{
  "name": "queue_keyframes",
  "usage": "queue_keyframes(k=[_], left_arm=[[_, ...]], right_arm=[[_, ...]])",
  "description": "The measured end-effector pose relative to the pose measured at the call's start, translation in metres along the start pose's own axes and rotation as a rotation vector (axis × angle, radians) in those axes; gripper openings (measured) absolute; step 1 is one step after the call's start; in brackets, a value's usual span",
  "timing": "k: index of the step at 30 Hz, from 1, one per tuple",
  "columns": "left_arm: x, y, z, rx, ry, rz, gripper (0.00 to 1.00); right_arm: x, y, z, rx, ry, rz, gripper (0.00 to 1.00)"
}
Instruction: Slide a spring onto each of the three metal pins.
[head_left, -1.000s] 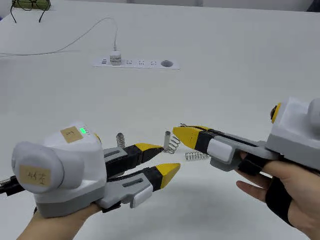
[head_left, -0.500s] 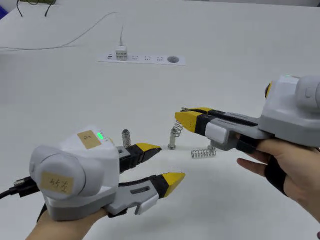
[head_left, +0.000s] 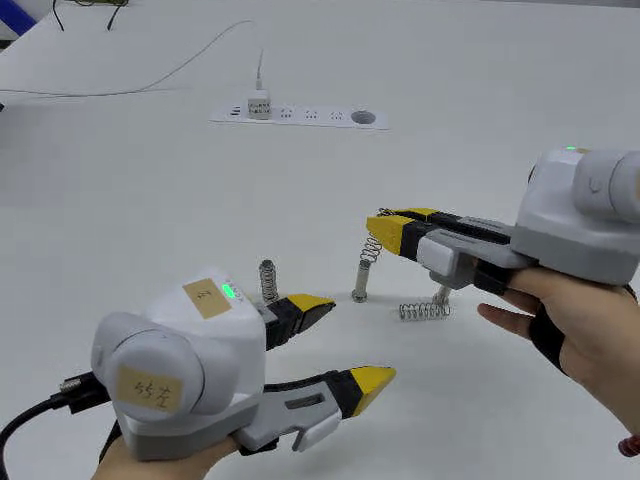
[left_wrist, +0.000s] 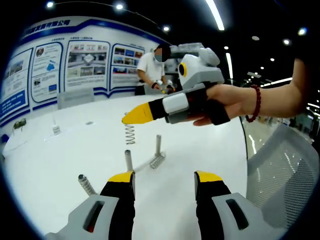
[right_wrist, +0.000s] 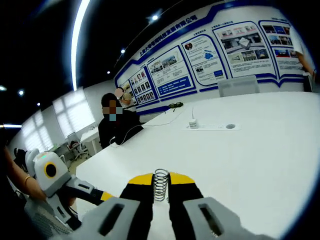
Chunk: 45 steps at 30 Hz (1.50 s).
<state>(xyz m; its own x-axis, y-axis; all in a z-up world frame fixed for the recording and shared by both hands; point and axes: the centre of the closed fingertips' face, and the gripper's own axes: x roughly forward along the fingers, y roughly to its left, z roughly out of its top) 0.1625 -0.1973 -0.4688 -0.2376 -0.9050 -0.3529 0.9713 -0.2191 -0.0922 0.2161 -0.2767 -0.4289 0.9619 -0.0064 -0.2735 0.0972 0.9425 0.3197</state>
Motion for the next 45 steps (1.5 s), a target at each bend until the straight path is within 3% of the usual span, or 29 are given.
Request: queue_keyframes(k=[7,22,45], left_arm=[[0.0,0.002,-0.002,-0.003,0.004,0.011,0.51],[-0.001,0.005,-0.004,0.001,0.009,0.026,0.56],[-0.002,0.007,-0.006,-0.009,0.014,0.034,0.6]], right_arm=[[0.006,-0.004,-0.003,-0.055,0.004,-0.015,0.11],[0.012,-0.01,-0.014,-0.097,0.041,-0.036,0.11],[0.013,-0.008,-0.026,-0.204,0.093,-0.048,0.12]])
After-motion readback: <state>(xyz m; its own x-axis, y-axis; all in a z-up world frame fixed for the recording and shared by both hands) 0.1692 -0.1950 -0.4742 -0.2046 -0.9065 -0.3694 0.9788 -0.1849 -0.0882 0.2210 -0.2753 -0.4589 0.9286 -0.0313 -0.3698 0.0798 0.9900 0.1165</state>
